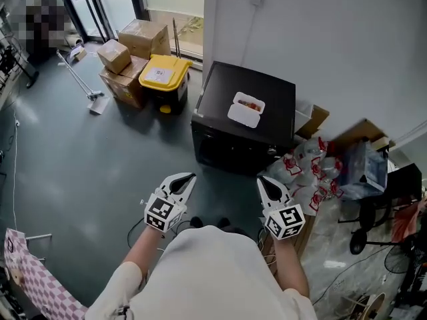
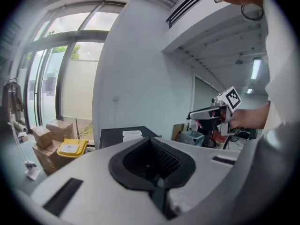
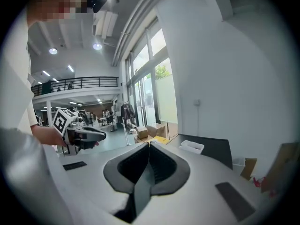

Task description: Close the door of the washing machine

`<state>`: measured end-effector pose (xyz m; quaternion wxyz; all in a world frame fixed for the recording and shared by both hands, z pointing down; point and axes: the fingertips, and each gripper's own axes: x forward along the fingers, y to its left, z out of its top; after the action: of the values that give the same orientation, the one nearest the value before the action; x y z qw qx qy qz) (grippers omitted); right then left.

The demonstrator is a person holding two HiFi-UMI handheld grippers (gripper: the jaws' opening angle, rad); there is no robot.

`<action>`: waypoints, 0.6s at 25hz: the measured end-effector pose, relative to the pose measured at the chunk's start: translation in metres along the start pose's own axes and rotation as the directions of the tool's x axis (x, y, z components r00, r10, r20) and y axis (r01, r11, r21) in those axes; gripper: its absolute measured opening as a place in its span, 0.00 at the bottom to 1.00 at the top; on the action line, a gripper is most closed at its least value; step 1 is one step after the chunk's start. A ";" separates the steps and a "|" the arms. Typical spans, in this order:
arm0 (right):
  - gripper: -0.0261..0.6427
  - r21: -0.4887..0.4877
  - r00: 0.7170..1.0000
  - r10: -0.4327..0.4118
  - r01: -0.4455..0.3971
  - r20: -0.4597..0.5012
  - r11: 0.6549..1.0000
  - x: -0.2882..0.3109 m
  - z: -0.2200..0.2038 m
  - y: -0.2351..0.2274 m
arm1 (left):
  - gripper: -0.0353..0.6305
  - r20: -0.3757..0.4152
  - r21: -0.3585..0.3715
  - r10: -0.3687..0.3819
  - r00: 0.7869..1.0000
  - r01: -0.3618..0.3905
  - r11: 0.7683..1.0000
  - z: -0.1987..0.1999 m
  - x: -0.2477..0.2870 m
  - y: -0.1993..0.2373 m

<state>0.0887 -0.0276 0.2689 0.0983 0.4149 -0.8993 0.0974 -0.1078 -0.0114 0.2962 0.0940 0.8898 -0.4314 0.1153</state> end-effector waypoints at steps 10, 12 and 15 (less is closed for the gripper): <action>0.08 -0.045 0.999 0.016 -0.014 0.046 0.999 -0.020 0.024 -0.017 | 0.07 0.049 -0.002 0.044 0.998 -0.044 0.999 0.028 -0.004 -0.018; 0.08 -0.041 0.998 0.021 -0.019 0.051 0.999 -0.021 0.025 -0.020 | 0.07 0.049 -0.002 0.051 0.998 -0.051 0.999 0.028 -0.002 -0.020; 0.08 -0.039 0.998 0.022 -0.020 0.055 0.999 -0.021 0.024 -0.027 | 0.07 0.052 -0.002 0.060 0.997 -0.060 0.998 0.030 0.002 -0.022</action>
<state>0.1202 -0.0357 0.2425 0.0804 0.4059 -0.9077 0.0697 -0.0856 -0.0077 0.2668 0.0795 0.8791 -0.4602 0.0948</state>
